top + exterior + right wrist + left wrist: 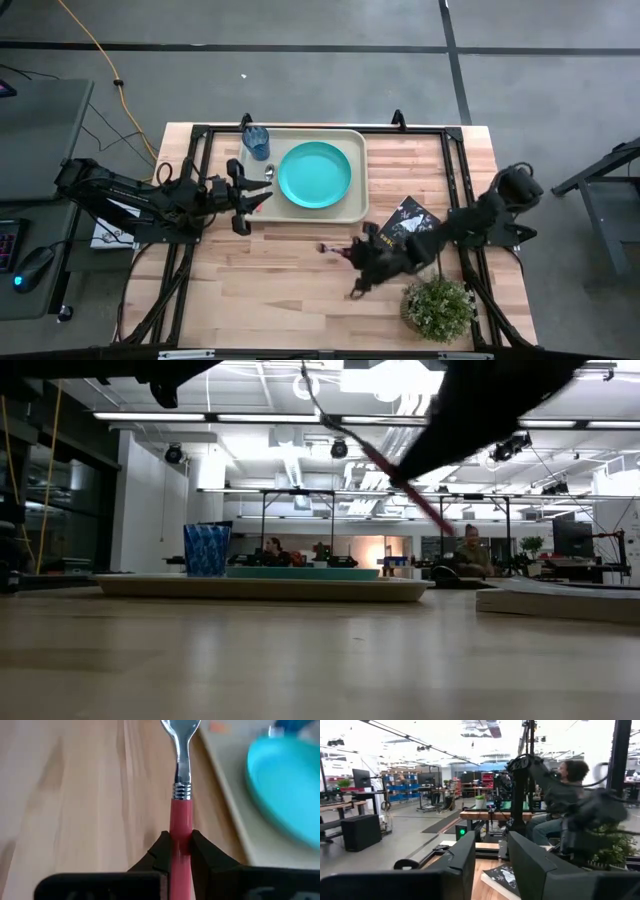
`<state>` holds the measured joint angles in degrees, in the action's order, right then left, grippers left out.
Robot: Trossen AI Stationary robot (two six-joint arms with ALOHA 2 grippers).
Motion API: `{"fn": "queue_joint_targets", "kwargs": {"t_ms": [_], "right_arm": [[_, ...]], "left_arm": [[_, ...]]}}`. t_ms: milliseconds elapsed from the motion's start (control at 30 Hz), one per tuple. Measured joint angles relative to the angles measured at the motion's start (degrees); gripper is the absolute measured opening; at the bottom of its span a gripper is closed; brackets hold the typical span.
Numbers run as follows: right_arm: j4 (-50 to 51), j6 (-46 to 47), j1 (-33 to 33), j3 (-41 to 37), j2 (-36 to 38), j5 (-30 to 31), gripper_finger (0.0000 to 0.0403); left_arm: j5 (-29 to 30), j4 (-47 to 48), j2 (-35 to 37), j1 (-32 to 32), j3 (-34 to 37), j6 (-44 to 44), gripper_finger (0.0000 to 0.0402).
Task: Pick and place plate/cup/fork/spoon on tray
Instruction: Put the pink fork on the white tray beside the orange spoon
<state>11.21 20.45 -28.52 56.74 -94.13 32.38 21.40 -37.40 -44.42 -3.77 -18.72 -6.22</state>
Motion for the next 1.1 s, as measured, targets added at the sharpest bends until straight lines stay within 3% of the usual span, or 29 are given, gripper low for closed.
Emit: {"fn": "queue_joint_targets", "kwargs": {"t_ms": [100, 300, 433, 633, 767, 867, 1100], "right_arm": [[-14.57, -8.43, 3.73, -4.79, 0.81, -3.19, 0.0016], [-28.88, -20.60, 10.09, -5.89, 0.35, -3.24, 0.0016], [-40.67, -26.41, 12.82, -5.86, 0.35, -1.73, 0.0016], [-51.39, -29.86, 14.29, -5.86, 0.35, 1.36, 0.0016], [-53.27, -29.76, 14.30, -5.82, -0.67, 7.41, 0.0016], [-57.85, -29.77, 14.30, -5.82, -3.46, 15.92, 0.0016], [-75.84, -39.73, 14.30, -5.06, -13.02, 28.07, 0.0016]], "left_arm": [[-0.47, 0.15, -0.57, 0.00, -0.02, -0.02, 0.0118], [-6.76, 0.29, -3.36, 0.00, -0.09, -1.96, 0.0176], [-10.87, -0.92, -6.51, 0.00, -0.08, -4.87, 0.0212], [-11.07, -10.59, -13.03, 0.00, -0.12, -8.00, 0.0232], [-6.81, -12.90, -18.45, -0.04, -2.34, -9.90, 0.0230], [-1.43, -13.08, -22.47, -0.02, -5.25, -9.22, 0.0230], [0.56, -13.02, -28.21, -0.04, -9.07, -9.00, 0.0232]]}}
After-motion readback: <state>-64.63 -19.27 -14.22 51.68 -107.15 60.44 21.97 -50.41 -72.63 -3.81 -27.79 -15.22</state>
